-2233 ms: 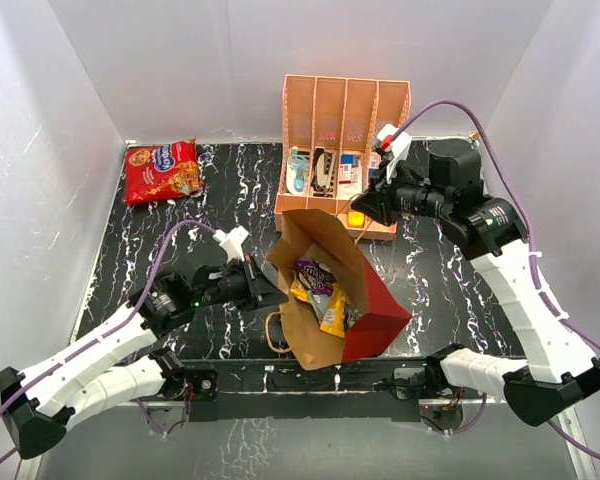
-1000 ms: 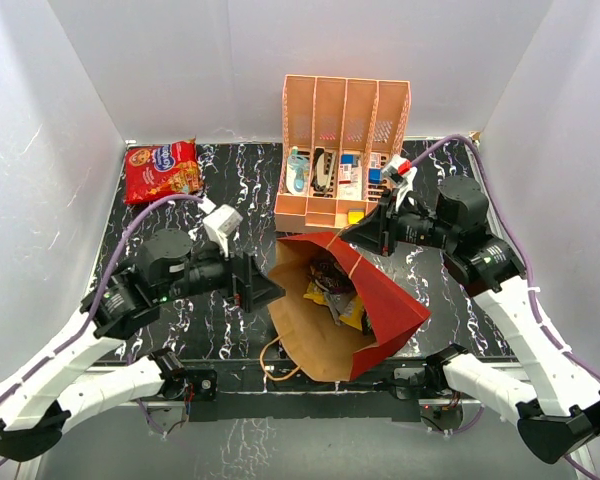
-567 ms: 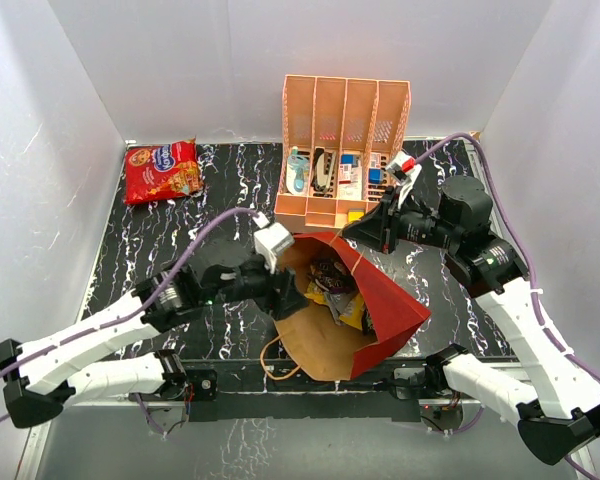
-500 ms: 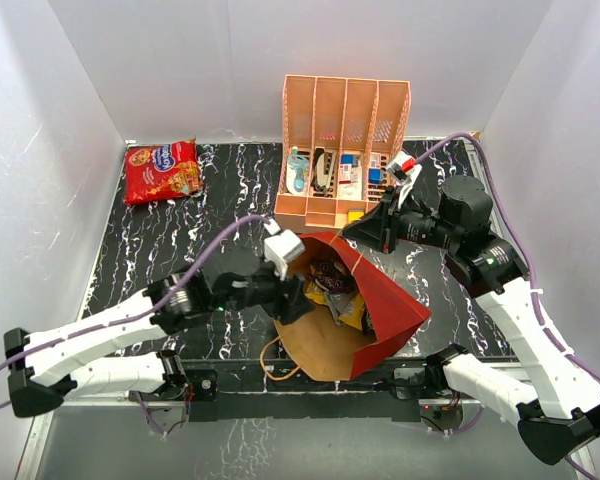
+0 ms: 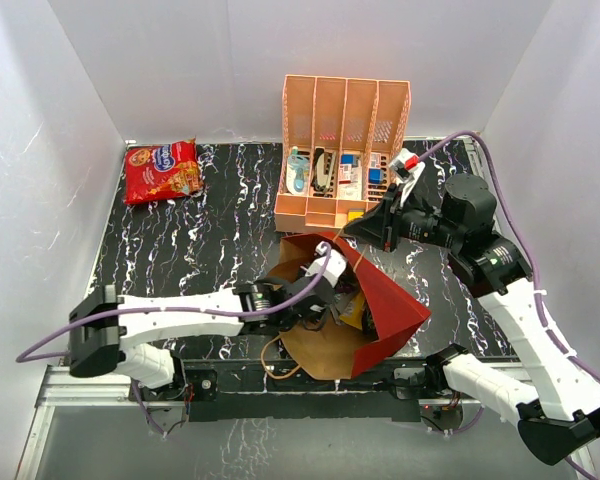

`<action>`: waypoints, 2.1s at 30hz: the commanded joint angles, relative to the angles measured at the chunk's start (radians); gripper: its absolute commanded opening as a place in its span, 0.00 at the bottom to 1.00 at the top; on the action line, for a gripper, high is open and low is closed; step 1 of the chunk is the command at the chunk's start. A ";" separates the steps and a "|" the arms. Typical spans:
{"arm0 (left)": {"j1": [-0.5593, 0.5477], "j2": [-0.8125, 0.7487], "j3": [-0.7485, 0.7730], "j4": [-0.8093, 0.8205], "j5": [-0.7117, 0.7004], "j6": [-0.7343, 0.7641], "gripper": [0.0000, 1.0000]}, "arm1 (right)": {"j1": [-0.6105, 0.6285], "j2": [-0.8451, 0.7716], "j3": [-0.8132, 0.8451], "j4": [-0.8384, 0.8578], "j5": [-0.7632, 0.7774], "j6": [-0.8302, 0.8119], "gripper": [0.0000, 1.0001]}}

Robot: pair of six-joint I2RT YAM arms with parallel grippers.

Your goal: Take the snacks out of the paper bag

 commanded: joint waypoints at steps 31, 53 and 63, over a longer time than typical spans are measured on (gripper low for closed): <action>0.063 0.228 -0.054 0.429 -0.327 -0.100 0.69 | 0.002 -0.078 0.043 0.034 0.012 0.015 0.08; 0.121 0.222 -0.022 0.359 -0.177 -0.141 0.19 | 0.002 -0.090 0.042 0.007 0.042 0.000 0.08; 0.122 -0.002 0.023 0.189 -0.054 -0.168 0.00 | 0.002 -0.114 0.021 -0.028 0.093 -0.016 0.08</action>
